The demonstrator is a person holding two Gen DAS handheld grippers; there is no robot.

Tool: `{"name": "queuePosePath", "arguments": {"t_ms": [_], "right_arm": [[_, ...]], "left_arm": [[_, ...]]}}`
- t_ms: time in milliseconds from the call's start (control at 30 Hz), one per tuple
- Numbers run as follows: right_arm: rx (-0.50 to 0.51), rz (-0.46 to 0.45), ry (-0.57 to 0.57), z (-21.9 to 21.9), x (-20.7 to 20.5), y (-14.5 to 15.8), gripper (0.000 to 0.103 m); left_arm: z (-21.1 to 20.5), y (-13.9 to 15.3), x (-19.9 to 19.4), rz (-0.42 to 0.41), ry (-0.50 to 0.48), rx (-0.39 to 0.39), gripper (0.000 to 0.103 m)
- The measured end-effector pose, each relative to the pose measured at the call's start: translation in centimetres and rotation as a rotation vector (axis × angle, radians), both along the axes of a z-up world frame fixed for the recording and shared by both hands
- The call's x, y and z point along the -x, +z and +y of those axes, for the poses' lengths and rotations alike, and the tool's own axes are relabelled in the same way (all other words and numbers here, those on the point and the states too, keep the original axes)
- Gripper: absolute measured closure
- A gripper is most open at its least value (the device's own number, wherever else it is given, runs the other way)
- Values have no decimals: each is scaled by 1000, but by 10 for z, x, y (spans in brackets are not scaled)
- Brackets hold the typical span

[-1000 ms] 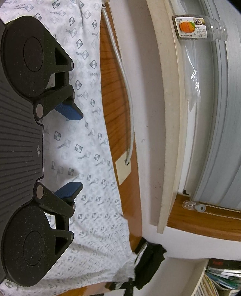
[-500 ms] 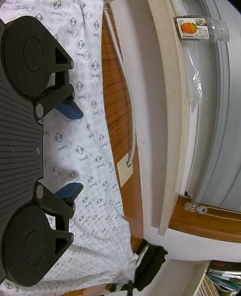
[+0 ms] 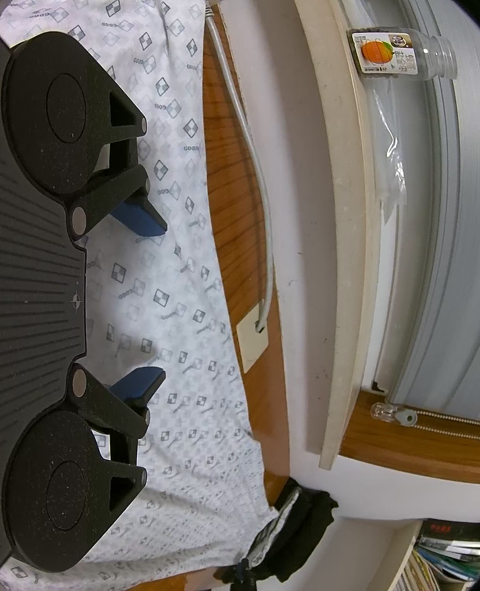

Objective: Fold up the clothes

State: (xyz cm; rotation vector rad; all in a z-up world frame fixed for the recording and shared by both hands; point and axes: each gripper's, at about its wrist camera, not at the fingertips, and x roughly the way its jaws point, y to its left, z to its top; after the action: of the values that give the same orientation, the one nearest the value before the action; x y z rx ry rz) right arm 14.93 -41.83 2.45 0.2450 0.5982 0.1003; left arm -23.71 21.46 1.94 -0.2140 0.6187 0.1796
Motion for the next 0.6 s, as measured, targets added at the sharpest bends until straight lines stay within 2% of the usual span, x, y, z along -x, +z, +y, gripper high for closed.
{"name": "queuePosePath", "arguments": {"t_ms": [233,600], "right_arm": [[-4,19,-36,-2,-1,-4,71],[25,5,-10,7,-1,-1,74]], "left_arm": [[0,0,1,0,1,0,22],[-1,0,1,0,2,-2,21]]}}
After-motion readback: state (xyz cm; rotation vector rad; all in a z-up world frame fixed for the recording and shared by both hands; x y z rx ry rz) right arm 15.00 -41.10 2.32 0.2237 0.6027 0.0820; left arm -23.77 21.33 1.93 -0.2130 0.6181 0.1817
